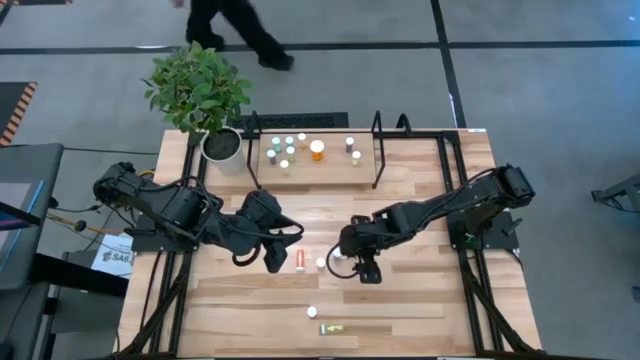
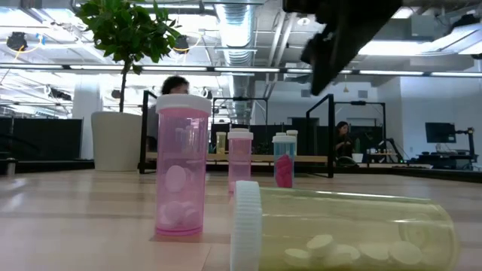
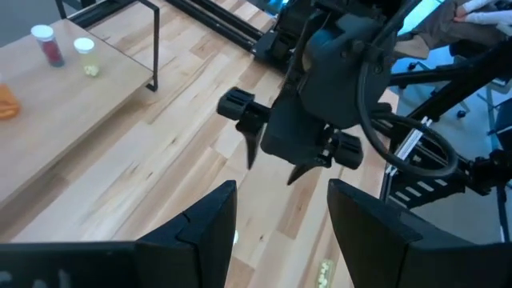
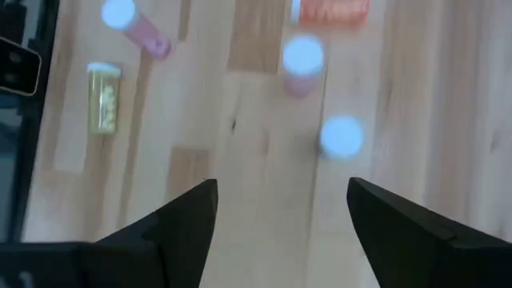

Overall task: Pick and place medicine bottles onto shelf by color
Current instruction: Put the pink pill bottle on the shelf

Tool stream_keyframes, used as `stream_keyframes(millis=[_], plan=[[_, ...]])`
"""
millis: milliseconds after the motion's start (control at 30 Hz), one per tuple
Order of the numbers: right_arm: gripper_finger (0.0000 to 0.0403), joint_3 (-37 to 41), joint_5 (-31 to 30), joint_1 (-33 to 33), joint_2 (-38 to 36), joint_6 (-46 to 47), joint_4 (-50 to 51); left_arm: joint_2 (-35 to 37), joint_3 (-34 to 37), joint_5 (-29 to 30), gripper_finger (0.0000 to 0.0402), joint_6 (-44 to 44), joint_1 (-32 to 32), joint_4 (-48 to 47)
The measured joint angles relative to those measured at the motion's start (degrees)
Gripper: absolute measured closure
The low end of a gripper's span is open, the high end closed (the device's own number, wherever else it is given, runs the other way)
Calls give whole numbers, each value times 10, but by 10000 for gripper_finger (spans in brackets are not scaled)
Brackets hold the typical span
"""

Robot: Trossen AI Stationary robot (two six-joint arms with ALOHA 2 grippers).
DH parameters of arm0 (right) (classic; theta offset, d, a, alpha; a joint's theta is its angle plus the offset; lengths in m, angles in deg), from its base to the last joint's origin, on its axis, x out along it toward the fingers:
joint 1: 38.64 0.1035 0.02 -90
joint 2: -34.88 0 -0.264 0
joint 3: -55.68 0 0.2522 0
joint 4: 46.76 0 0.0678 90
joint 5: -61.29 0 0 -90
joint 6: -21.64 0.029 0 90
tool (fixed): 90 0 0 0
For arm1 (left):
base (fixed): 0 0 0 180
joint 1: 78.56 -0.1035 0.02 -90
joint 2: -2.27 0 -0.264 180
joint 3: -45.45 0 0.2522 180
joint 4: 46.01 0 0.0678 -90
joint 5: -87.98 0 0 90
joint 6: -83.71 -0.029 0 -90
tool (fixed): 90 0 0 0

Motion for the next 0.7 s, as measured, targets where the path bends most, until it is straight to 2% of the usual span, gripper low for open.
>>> stream_keyframes(millis=[200,467,700], plan=[[105,1,-13,-3,11,-61,-55,0,0,-1,219,7,0,-1],[105,1,-15,-11,72,-60,-81,0,0,-2,219,12,0,-5],[105,1,-25,-14,88,-38,-89,0,0,-4,219,12,0,-17]])
